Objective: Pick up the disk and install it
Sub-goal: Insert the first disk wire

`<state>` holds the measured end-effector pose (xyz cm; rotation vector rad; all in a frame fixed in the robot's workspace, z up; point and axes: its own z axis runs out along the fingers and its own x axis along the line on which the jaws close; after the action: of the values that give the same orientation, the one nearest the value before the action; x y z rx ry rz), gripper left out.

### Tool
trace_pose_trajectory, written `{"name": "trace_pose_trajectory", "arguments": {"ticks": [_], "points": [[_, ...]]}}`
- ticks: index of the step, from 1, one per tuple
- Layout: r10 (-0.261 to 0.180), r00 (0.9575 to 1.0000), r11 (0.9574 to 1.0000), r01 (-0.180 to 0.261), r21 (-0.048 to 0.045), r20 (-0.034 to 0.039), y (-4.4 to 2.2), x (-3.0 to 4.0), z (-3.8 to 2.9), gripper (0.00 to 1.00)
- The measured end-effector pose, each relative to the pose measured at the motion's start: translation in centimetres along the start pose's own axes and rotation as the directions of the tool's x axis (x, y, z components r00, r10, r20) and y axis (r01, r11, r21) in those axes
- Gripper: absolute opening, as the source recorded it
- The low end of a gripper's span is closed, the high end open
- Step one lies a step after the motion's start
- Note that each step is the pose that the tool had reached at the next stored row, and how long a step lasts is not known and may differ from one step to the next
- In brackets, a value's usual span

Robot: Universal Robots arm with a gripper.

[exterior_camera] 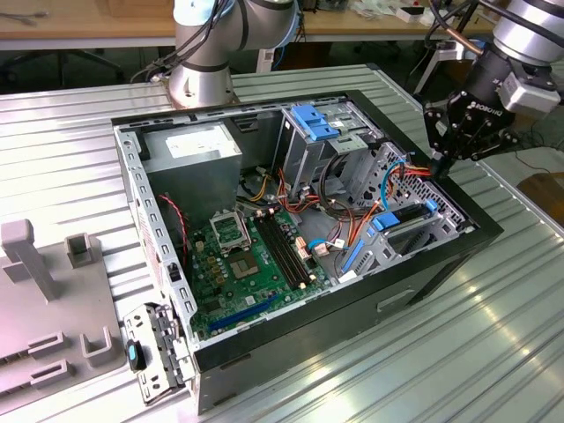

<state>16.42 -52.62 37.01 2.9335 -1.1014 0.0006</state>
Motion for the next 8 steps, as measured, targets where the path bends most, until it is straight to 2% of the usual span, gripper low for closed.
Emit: {"name": "trace_pose_trajectory", "arguments": {"ticks": [4,8], "points": [[0.064,0.9979,0.9979,-0.064,-0.0003,0.0004,0.01,-0.01,0.02,0.16],[0.082,0.9966,0.9966,-0.082,-0.0003,0.0006,0.02,-0.01,0.02,0.16]]}}
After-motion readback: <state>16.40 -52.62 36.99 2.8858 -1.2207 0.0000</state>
